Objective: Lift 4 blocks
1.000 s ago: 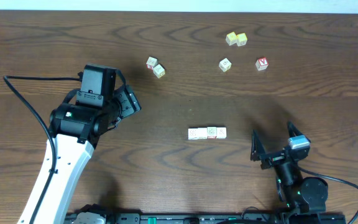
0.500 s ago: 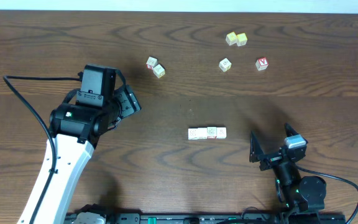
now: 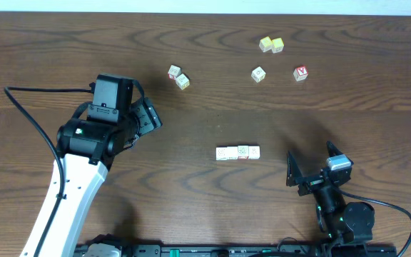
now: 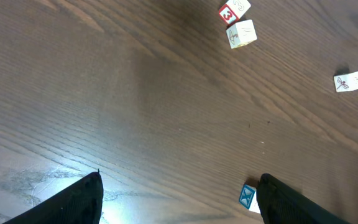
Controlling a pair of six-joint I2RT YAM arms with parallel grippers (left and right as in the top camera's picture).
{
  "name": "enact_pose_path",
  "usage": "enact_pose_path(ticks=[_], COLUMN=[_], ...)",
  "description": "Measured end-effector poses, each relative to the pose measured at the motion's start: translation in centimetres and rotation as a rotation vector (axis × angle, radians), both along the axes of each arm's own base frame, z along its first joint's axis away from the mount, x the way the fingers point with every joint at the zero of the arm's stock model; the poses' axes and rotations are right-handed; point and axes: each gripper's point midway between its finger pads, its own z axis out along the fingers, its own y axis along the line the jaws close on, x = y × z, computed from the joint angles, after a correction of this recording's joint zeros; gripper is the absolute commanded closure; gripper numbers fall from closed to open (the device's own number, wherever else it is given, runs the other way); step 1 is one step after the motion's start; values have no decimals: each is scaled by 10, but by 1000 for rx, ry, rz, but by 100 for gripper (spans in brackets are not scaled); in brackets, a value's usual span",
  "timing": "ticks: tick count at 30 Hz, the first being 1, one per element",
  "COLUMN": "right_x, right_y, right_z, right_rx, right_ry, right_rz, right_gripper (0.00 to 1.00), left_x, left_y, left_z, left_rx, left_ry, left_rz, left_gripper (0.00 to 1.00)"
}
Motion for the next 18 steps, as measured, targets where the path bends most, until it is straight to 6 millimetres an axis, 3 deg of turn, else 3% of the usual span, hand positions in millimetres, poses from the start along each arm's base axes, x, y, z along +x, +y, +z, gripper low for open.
enact_pose_path(ticks=[11,12,13,18], right_x=[0,0,0,0], right_y=[0,0,0,0], right_z=[0,0,0,0], right_rx=[-3,-3,-3,-3], right_ry=[-1,-1,-1,-1], right_rz=[0,0,0,0], right_gripper=[1,1,1,1], left_x=[0,0,0,2], left_y=[0,0,0,8], left_z=[0,0,0,0], left_rx=[0,0,3,40], left_ry=[0,0,0,-9], left_rz=[0,0,-5,25], left_gripper=[21,12,11,11])
